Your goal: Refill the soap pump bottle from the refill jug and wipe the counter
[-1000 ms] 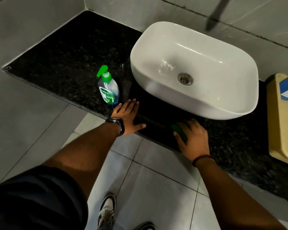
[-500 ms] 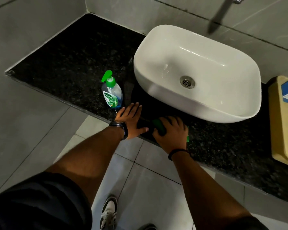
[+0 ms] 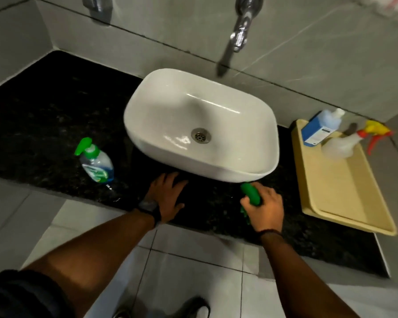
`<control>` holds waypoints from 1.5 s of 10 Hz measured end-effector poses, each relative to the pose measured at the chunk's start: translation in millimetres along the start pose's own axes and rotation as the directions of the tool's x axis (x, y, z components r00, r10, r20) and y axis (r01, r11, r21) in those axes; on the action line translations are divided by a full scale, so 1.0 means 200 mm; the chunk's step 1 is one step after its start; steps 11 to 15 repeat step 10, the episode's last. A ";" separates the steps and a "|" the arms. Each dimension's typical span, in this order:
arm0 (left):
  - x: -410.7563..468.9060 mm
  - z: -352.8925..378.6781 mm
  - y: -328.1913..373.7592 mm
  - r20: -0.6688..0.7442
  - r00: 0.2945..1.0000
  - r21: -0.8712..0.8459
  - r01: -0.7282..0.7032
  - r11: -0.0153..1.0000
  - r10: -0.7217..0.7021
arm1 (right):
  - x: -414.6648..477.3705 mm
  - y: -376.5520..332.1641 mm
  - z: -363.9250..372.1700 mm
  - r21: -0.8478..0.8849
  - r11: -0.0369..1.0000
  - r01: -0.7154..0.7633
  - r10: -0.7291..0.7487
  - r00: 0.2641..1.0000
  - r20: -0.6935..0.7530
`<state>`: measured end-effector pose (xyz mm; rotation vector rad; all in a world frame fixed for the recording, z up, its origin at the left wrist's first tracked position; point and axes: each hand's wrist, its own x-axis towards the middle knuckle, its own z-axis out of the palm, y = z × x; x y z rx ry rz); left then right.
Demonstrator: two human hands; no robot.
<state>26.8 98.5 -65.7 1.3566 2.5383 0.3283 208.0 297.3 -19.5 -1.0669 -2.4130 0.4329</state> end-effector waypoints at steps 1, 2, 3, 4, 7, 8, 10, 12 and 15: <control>0.18 -0.01 0.40 0.054 0.966 -0.255 -0.231 0.939 0.253 | 0.21 0.19 -0.20 0.020 0.998 -0.064 0.066 0.980 -0.187; 0.35 0.01 0.80 -0.054 0.916 -0.366 -0.389 0.846 0.398 | 0.39 0.39 -0.34 0.017 0.993 -0.114 0.114 0.950 -0.289; 0.58 0.03 1.14 -0.119 0.890 -0.419 -0.447 0.791 0.440 | 0.58 0.68 -0.42 -0.024 0.978 -0.207 0.197 0.956 -0.217; 0.85 0.04 1.40 -0.121 0.893 -0.396 -0.444 0.803 0.434 | 0.73 0.95 -0.41 -0.144 0.969 -0.202 0.204 0.979 -0.002; 1.36 0.25 1.71 -0.066 0.932 -0.197 -0.361 0.911 0.355 | 0.94 1.31 -0.13 -0.395 0.916 -0.068 0.209 0.923 0.325; 1.38 0.34 1.73 0.002 0.934 -0.127 -0.353 0.927 0.356 | 0.93 1.33 -0.08 -0.431 0.898 -0.089 0.264 0.893 0.365; 1.40 0.22 1.71 0.024 0.930 -0.199 -0.354 0.914 0.366 | 0.99 1.29 -0.16 -0.356 0.910 -0.210 0.324 0.898 0.299; 1.40 0.22 1.71 0.024 0.930 -0.199 -0.354 0.914 0.366 | 0.99 1.29 -0.16 -0.356 0.910 -0.210 0.324 0.898 0.299; 1.40 0.22 1.71 0.024 0.930 -0.199 -0.354 0.914 0.366 | 0.99 1.29 -0.16 -0.356 0.910 -0.210 0.324 0.898 0.299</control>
